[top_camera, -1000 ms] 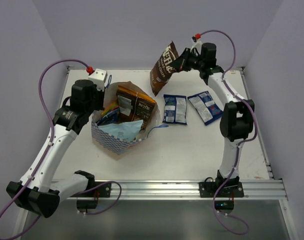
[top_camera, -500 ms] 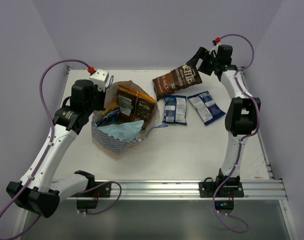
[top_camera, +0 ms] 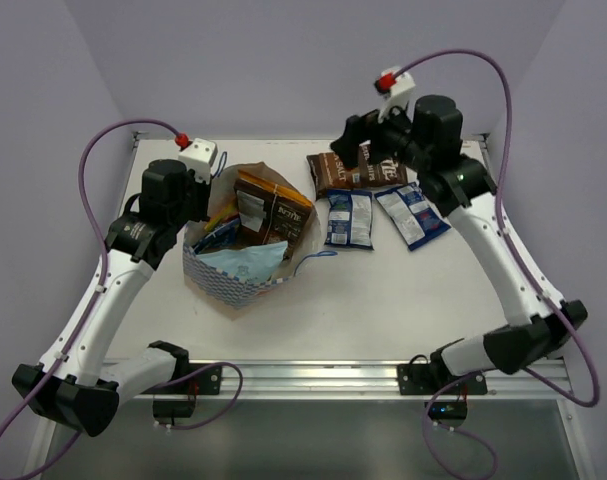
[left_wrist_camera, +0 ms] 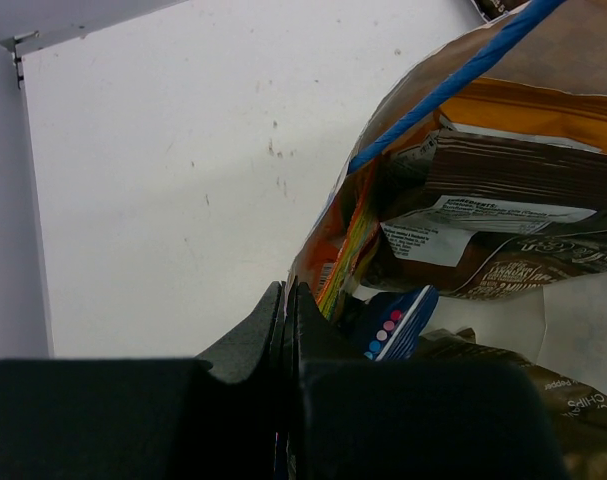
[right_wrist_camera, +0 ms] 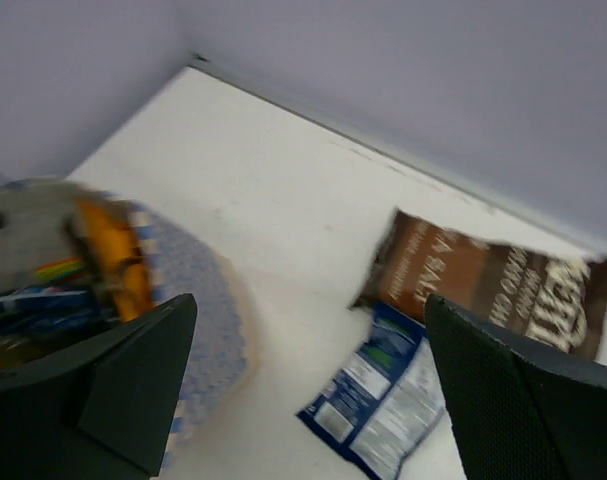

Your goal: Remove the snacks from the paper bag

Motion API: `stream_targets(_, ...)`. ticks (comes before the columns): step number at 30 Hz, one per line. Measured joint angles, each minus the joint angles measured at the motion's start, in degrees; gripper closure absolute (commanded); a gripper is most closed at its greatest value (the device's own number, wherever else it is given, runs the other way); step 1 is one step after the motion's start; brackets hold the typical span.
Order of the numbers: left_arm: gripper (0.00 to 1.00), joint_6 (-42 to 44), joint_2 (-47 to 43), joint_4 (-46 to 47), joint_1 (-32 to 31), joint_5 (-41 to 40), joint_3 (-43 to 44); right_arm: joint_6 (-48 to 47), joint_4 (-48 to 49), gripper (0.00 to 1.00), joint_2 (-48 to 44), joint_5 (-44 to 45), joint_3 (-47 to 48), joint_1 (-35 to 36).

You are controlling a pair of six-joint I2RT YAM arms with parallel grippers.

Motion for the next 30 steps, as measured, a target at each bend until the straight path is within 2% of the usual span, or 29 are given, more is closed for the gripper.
stream_targets(4,1.0,0.4,0.0,0.0,0.0,0.1,0.0,-6.5,0.9,0.05,-8.4,-4.5,-4.2,14.3)
stream_targets(8,1.0,0.5,0.0,0.0,0.0,0.7,0.0,-11.3,-0.5,0.07,-8.7,-6.2,-4.5,22.6)
stream_targets(14,1.0,0.5,0.0,0.0,0.0,1.2,0.0,-16.3,-7.6,0.06,2.3,-6.9,0.8,29.6)
stream_targets(20,1.0,0.5,0.0,0.0,0.0,1.5,0.0,-19.0,-13.1,0.05,10.9,-7.3,1.6,36.2)
stream_targets(26,1.0,0.5,0.0,0.0,0.0,1.7,0.0,-20.4,-14.5,0.06,17.4,-7.4,4.0,37.9)
stream_targets(28,1.0,0.5,0.0,0.0,0.0,1.8,0.0,-21.1,-14.6,0.14,19.5,-7.3,5.6,37.9)
stream_targets(29,1.0,0.5,0.0,0.0,0.0,1.8,0.0,-21.3,-14.6,0.22,20.2,-7.3,6.1,37.9)
stream_targets(30,1.0,0.5,0.0,0.0,0.0,1.9,0.1,-21.7,-14.7,0.44,20.9,-7.4,6.6,37.9)
